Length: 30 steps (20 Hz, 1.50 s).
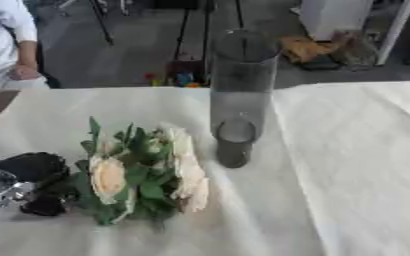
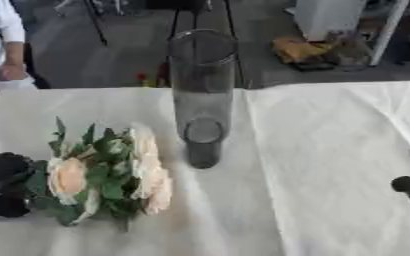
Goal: Arrange flowers into the vase.
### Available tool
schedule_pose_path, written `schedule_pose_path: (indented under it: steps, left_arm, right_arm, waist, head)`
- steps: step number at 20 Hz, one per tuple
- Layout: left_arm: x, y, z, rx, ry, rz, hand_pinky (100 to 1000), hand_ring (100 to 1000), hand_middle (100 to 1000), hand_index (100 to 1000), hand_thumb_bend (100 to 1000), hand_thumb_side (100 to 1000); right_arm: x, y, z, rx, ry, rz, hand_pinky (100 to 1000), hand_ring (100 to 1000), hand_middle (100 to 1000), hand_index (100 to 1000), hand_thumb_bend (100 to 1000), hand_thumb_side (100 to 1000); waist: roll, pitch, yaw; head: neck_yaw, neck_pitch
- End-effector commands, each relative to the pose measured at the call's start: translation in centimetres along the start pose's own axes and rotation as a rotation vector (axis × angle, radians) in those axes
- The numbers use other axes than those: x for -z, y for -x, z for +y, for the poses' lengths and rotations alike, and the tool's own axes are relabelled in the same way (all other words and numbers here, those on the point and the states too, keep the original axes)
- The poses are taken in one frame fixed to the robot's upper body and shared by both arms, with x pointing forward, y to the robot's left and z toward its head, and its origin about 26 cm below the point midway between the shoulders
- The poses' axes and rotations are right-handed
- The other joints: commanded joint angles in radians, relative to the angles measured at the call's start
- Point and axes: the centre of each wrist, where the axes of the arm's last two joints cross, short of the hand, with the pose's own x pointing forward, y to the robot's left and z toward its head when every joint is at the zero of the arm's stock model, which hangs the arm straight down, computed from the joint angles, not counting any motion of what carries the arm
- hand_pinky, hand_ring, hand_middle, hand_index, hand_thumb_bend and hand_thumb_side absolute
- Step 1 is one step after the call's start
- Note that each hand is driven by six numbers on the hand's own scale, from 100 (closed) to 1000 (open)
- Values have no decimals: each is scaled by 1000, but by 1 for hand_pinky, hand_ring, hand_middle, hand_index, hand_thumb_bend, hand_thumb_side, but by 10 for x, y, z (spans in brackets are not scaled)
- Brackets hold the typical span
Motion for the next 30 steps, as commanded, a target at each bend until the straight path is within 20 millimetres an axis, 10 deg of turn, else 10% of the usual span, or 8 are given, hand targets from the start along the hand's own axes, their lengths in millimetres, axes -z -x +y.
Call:
schedule_pose_path:
  steps: [1,30]
  left_arm:
    - [-13,10,15,50,-43,31,100,100,100,100,432,517]
    - [-47,6,59,-245,-317,-41,100,100,100,100,100,429]
  right_arm:
    - [4,-4,0,-13,-14,8,812,932,607,901,100,920]
    - [1,-5,0,-6,4,11,812,929,604,898,100,917]
  waist:
    - [2,-26,2]
    - [-2,-40,11]
  head:
    - [1,0]
    - [3,-2]
